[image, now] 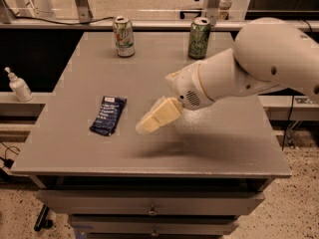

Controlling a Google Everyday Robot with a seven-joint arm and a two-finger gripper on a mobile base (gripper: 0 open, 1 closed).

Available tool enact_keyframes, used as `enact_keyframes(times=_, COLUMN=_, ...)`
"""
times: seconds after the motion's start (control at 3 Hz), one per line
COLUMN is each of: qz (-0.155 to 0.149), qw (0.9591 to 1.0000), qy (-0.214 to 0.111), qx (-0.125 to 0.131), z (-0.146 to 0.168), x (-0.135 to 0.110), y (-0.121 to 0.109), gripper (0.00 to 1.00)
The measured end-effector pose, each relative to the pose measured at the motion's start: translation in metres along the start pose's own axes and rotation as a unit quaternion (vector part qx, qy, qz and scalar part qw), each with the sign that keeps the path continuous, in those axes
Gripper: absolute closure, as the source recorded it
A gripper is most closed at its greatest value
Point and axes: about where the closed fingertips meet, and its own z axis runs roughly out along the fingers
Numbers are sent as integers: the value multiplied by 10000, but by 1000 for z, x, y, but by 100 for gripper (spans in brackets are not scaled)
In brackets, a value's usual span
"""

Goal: Move rxbar blueberry near green can

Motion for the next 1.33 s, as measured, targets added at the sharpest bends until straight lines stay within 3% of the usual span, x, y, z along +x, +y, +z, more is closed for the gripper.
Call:
enact_keyframes(times=0.33, qz=13, qw=9997, qy=-204, qx=-167, z=35, x=-9, y=9, gripper=0)
enact_keyframes(times=1.33, qz=21, qw=9963, qy=-658, qx=-560, z=104, x=-36, y=33, gripper=0)
